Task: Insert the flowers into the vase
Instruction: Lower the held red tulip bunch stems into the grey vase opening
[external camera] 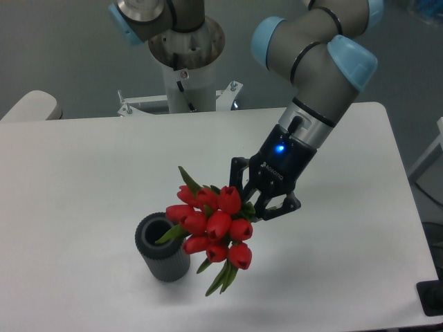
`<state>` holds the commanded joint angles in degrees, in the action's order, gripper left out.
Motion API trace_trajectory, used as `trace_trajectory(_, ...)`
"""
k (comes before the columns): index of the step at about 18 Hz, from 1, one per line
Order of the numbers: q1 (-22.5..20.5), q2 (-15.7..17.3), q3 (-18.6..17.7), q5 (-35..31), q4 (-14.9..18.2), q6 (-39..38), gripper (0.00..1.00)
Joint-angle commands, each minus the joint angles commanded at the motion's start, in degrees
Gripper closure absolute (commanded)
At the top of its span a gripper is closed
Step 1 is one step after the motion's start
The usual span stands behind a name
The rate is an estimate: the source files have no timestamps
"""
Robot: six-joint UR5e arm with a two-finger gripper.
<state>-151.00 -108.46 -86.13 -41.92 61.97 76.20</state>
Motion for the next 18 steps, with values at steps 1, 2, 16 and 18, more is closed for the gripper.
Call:
trace_trajectory(1, 0.35, 0.00, -0.61, 0.00, -1.14, 0.00, 0.74)
trace_trajectory(2, 0.61, 0.09, -1.40, 0.00, -2.37, -0.09, 0.74)
trace_trajectory(16, 1.67, -0.35, -1.94, 2.63, -6.67, -5.88, 0.74)
trace_trajectory(18, 2.63, -1.23, -1.94, 3.42, -10.45, -8.77, 0.74)
